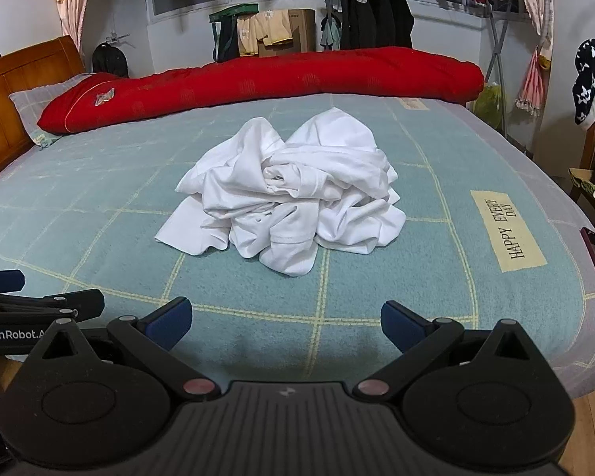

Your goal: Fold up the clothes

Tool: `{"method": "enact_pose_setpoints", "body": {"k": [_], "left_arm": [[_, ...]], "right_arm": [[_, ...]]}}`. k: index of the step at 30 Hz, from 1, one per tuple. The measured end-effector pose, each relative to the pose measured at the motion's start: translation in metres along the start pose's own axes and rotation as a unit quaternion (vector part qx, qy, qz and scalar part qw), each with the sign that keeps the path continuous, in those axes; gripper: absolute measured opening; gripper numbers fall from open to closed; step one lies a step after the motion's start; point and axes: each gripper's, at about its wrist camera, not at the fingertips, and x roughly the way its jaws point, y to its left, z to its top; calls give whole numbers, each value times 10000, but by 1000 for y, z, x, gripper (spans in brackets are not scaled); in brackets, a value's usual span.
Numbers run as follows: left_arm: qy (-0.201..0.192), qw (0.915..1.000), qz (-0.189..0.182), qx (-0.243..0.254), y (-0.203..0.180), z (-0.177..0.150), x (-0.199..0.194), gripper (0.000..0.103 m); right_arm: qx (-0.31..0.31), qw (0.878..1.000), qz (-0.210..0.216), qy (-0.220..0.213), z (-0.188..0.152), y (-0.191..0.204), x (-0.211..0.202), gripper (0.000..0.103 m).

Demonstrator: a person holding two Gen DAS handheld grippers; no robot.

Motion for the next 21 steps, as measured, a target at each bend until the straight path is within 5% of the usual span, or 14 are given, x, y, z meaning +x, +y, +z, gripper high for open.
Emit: {"method": "enact_pose_setpoints", "body": {"k": [21], "left_arm": [[-12, 10000, -68, -36, 5, -1, 1, 102]], "right_arm": [[-54, 10000, 10, -82, 2, 1, -3, 103]]}}
